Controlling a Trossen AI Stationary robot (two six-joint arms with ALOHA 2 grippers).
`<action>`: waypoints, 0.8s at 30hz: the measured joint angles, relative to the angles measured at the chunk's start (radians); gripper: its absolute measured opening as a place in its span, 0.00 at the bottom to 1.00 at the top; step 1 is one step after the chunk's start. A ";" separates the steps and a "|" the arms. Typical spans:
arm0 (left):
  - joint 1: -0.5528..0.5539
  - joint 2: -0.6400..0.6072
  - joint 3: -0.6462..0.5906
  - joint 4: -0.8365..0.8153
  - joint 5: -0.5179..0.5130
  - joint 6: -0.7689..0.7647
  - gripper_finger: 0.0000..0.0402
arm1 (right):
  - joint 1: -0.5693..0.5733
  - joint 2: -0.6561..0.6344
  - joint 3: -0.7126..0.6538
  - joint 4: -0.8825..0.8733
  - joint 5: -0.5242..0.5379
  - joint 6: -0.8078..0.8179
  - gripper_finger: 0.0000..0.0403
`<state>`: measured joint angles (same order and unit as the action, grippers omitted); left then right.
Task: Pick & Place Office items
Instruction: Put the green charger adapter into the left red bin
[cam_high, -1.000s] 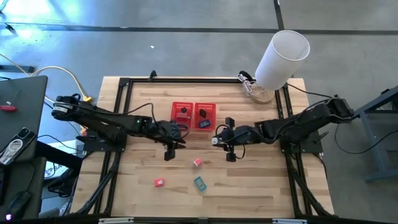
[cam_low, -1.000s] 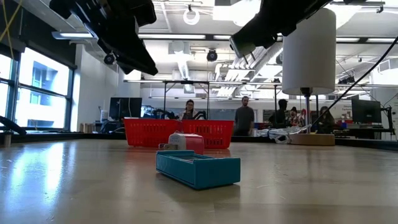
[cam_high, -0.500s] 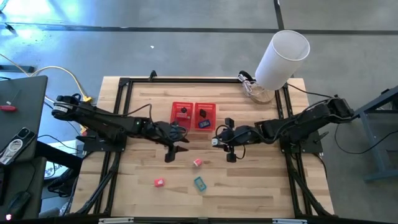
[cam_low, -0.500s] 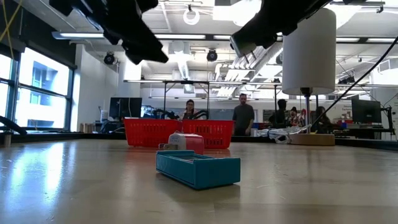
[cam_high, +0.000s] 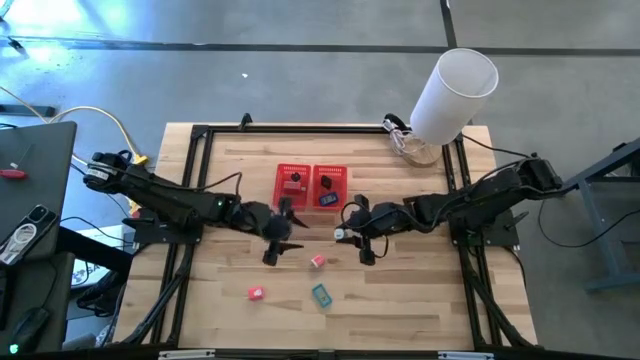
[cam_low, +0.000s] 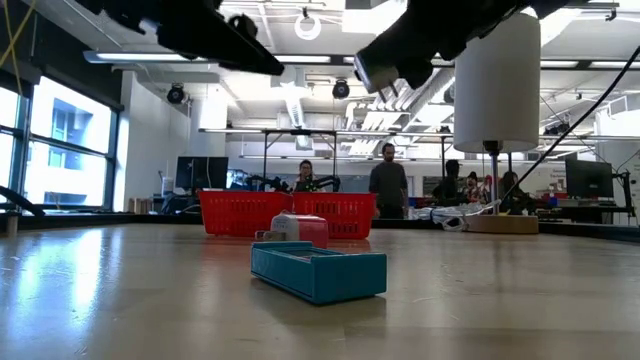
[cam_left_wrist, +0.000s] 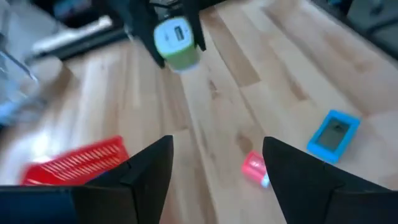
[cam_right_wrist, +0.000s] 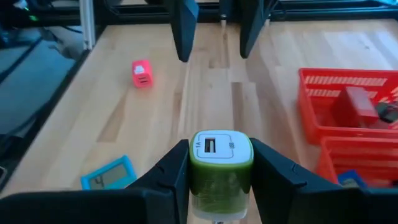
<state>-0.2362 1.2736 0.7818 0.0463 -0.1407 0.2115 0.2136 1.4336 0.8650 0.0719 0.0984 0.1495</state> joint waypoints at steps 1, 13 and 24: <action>-0.017 0.000 0.000 0.001 -0.031 0.037 0.60 | -0.001 0.009 0.000 0.011 -0.006 0.003 0.29; -0.101 0.000 0.000 0.035 -0.231 0.305 0.60 | -0.027 0.119 0.000 0.187 -0.174 -0.013 0.29; -0.100 0.000 0.000 0.092 -0.228 0.258 0.60 | -0.060 0.147 0.000 0.195 -0.220 0.006 0.29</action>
<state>-0.3359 1.2736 0.7818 0.1382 -0.3683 0.4690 0.1535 1.5803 0.8646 0.2674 -0.1219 0.1555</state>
